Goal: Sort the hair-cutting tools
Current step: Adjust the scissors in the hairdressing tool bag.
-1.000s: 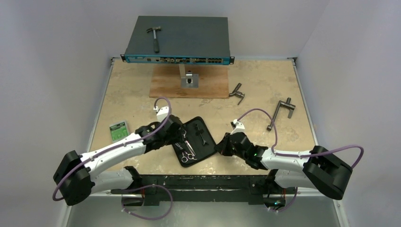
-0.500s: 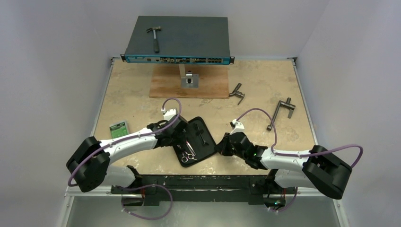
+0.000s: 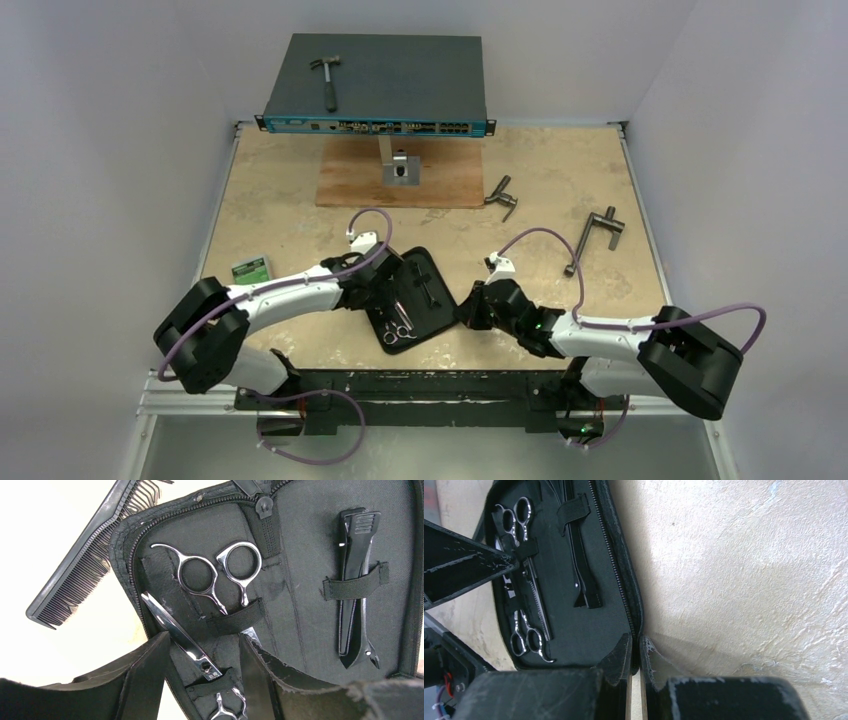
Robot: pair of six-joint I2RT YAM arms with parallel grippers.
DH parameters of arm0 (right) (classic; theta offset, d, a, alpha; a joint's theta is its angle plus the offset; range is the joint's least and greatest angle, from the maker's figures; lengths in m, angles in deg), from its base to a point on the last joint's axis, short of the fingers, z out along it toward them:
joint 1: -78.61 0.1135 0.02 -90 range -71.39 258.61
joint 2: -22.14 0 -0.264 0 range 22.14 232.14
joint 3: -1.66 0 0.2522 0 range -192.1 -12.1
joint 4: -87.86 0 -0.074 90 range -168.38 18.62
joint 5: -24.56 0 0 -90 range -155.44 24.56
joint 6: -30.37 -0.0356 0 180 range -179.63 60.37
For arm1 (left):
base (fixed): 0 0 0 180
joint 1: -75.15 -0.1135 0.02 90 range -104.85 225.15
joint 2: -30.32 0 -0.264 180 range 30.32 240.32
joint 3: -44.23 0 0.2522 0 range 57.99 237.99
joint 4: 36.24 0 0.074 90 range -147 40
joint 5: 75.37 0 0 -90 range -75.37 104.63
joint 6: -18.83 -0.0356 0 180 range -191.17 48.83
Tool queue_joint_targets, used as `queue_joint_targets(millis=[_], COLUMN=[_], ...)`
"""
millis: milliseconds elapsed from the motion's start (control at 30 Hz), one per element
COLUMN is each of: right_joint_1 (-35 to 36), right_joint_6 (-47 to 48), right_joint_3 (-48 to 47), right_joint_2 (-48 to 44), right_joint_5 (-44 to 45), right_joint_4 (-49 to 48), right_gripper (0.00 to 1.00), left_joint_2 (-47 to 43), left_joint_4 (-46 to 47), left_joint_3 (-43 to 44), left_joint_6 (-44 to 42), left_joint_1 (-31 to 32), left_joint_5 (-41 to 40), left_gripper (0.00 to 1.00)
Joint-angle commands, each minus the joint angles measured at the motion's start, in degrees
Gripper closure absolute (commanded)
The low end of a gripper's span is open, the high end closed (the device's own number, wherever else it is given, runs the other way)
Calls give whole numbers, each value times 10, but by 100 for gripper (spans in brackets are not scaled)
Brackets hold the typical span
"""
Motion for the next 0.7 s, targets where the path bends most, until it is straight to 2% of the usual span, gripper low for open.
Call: queue_joint_targets(millis=[0,400,533,667], right_joint_1=[3,3,3,3], right_joint_6=[34,58,59,60], right_joint_3=[-19,-27,-27,-26], right_joint_2=[23,46,43,28], right_joint_5=[-13,-33,-33,-33], right_joint_4=[2,-3,0,11], right_gripper=[100,100,100,100], left_joint_2=[18,42,41,5], left_joint_4=[11,88,85,40], left_joint_3=[24,18,14,7], left_joint_6=[-17,-49,-43,-29], left_joint_1=[-1,-1,-1,-1], left_joint_5=[-24,7,7,-14], left_gripper=[47,47,47,46])
